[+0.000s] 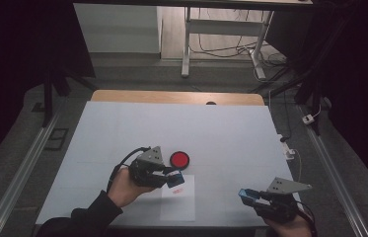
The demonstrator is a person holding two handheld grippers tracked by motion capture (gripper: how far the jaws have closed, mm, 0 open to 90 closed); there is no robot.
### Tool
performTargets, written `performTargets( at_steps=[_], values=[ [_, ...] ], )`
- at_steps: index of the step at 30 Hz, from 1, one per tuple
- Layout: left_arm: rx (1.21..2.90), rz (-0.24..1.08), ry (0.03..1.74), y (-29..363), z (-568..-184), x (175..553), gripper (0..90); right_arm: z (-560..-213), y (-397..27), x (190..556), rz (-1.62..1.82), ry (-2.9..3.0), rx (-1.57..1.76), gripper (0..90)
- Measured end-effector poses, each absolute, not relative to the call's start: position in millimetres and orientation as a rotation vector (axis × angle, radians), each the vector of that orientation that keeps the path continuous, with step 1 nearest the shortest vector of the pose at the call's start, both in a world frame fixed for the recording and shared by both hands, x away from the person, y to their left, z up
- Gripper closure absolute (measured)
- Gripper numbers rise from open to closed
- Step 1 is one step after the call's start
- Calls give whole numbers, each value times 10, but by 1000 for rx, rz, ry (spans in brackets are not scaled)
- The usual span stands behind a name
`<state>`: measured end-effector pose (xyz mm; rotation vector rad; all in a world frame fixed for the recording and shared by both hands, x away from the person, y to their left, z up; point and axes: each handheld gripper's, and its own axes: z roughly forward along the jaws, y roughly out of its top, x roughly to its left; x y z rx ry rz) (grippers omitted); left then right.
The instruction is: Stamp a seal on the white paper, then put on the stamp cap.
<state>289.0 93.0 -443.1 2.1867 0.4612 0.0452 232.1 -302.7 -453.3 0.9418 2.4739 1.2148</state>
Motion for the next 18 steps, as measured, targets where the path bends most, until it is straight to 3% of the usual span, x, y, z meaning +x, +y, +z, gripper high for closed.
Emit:
performTargets(
  at_steps=[18],
  values=[
    [2149,48,419,983,-4353,2855,699,-4535,-3021,2324,1216,2474,941,675]
  ],
)
